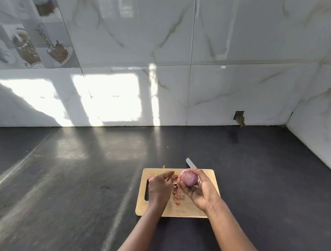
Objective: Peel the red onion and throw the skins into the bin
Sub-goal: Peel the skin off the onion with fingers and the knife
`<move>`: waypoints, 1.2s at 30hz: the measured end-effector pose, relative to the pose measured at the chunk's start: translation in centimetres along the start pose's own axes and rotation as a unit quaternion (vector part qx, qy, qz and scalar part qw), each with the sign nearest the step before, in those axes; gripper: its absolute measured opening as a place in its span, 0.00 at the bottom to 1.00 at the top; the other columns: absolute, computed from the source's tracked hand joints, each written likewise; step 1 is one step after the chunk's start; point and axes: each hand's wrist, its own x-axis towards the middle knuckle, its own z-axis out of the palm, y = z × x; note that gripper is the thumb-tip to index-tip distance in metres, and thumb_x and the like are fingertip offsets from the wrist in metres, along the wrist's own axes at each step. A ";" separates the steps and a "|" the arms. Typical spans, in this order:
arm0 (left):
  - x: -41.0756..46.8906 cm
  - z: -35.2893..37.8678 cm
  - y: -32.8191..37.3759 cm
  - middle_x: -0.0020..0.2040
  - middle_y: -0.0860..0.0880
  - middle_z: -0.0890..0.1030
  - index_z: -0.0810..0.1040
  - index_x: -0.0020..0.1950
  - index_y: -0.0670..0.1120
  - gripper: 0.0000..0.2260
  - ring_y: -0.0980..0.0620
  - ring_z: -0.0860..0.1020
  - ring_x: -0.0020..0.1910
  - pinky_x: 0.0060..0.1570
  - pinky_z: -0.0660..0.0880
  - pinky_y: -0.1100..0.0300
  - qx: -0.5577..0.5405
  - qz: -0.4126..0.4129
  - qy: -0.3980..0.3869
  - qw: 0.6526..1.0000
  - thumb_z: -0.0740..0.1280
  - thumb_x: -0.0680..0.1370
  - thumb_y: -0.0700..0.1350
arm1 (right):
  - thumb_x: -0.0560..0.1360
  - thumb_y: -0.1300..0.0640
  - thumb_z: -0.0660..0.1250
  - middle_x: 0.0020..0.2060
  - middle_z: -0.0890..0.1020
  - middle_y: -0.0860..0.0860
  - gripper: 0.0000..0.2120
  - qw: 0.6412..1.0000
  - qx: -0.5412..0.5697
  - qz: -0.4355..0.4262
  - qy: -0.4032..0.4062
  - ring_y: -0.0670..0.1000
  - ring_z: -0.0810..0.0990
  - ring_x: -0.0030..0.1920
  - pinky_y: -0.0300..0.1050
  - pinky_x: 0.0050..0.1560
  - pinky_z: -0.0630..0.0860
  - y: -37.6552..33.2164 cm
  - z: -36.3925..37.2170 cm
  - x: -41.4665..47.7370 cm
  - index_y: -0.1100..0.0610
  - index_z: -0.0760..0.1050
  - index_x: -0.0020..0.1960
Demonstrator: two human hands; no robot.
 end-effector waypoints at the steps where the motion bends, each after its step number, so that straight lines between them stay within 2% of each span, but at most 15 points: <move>1: 0.1 0.0 0.0 0.54 0.47 0.83 0.81 0.56 0.47 0.10 0.53 0.79 0.54 0.53 0.68 0.68 -0.004 -0.002 -0.001 1.000 0.67 0.75 0.43 | 0.73 0.58 0.69 0.45 0.76 0.62 0.13 1.000 0.002 0.008 0.003 0.59 0.81 0.35 0.46 0.32 0.82 -0.1 0.2 -0.1 0.60 0.78 0.57; 3: 0.1 0.1 -0.2 0.52 0.48 0.83 0.82 0.55 0.47 0.10 0.54 0.80 0.52 0.51 0.69 0.69 -0.015 0.002 -0.003 1.000 0.67 0.75 0.43 | 0.73 0.58 0.69 0.41 0.78 0.62 0.11 1.000 -0.012 0.023 0.011 0.60 0.82 0.30 0.46 0.30 0.81 -0.2 0.4 -0.4 0.62 0.78 0.53; 6: 0.0 0.3 -0.3 0.49 0.50 0.84 0.83 0.52 0.47 0.08 0.57 0.81 0.49 0.54 0.74 0.65 -0.046 0.024 -0.009 0.999 0.68 0.74 0.44 | 0.72 0.54 0.69 0.36 0.82 0.61 0.13 0.998 -0.042 0.040 0.021 0.57 0.83 0.31 0.46 0.34 0.81 -0.1 0.1 -0.3 0.62 0.77 0.52; 9: -0.3 0.4 0.0 0.45 0.53 0.85 0.83 0.51 0.48 0.07 0.64 0.80 0.42 0.47 0.73 0.74 -0.059 0.051 -0.021 0.997 0.69 0.74 0.43 | 0.72 0.52 0.68 0.37 0.82 0.60 0.16 0.998 -0.043 0.034 0.018 0.55 0.82 0.33 0.43 0.35 0.80 0.1 -0.2 0.0 0.62 0.77 0.55; 10: -0.3 0.5 0.0 0.45 0.53 0.85 0.83 0.50 0.49 0.07 0.65 0.80 0.42 0.47 0.74 0.73 -0.063 0.059 -0.021 0.996 0.69 0.74 0.43 | 0.73 0.53 0.67 0.38 0.82 0.61 0.16 0.999 -0.038 0.027 0.014 0.55 0.82 0.33 0.43 0.34 0.80 0.1 -0.2 0.1 0.62 0.77 0.56; 13: -0.3 0.5 -0.1 0.44 0.53 0.85 0.84 0.49 0.49 0.06 0.63 0.81 0.42 0.49 0.76 0.66 -0.063 0.068 -0.008 0.996 0.69 0.74 0.43 | 0.73 0.55 0.67 0.39 0.82 0.62 0.17 1.000 -0.020 0.012 -0.001 0.56 0.82 0.33 0.43 0.33 0.81 0.2 -0.3 0.1 0.63 0.76 0.58; 18: -0.4 0.3 0.1 0.45 0.53 0.85 0.84 0.49 0.50 0.07 0.67 0.80 0.44 0.50 0.76 0.66 -0.086 0.077 -0.015 0.993 0.71 0.72 0.46 | 0.67 0.55 0.70 0.42 0.82 0.62 0.22 1.000 -0.007 -0.016 -0.022 0.56 0.82 0.36 0.46 0.36 0.82 0.4 -0.4 -0.1 0.63 0.76 0.59; 23: -0.4 0.1 0.0 0.51 0.51 0.83 0.82 0.51 0.48 0.10 0.66 0.79 0.48 0.52 0.77 0.65 -0.098 0.074 -0.043 0.992 0.72 0.71 0.46 | 0.75 0.56 0.66 0.42 0.82 0.61 0.12 0.998 -0.025 -0.049 -0.016 0.56 0.80 0.40 0.46 0.37 0.81 0.4 -0.4 -0.4 0.62 0.78 0.54; 31: -0.6 0.6 -0.6 0.51 0.49 0.83 0.82 0.49 0.47 0.07 0.62 0.79 0.50 0.55 0.77 0.57 -0.133 0.075 -0.027 0.988 0.71 0.72 0.43 | 0.76 0.57 0.65 0.42 0.83 0.60 0.10 0.995 -0.056 -0.083 -0.027 0.53 0.82 0.38 0.44 0.36 0.82 0.4 -0.2 -0.8 0.62 0.78 0.53; 33: -0.7 0.8 -0.7 0.51 0.50 0.83 0.83 0.48 0.47 0.07 0.61 0.80 0.50 0.53 0.78 0.56 -0.124 0.084 -0.019 0.989 0.71 0.72 0.46 | 0.76 0.57 0.65 0.41 0.83 0.59 0.10 0.994 -0.058 -0.089 -0.030 0.52 0.82 0.38 0.44 0.36 0.82 0.5 -0.2 -0.9 0.62 0.78 0.53; 36: -1.1 0.8 -0.4 0.50 0.53 0.83 0.81 0.49 0.54 0.14 0.62 0.80 0.47 0.50 0.78 0.58 -0.108 0.104 -0.011 0.989 0.64 0.68 0.58 | 0.76 0.57 0.65 0.41 0.83 0.59 0.11 0.994 -0.057 -0.092 -0.030 0.52 0.82 0.37 0.43 0.35 0.81 0.6 -0.4 -0.9 0.62 0.78 0.54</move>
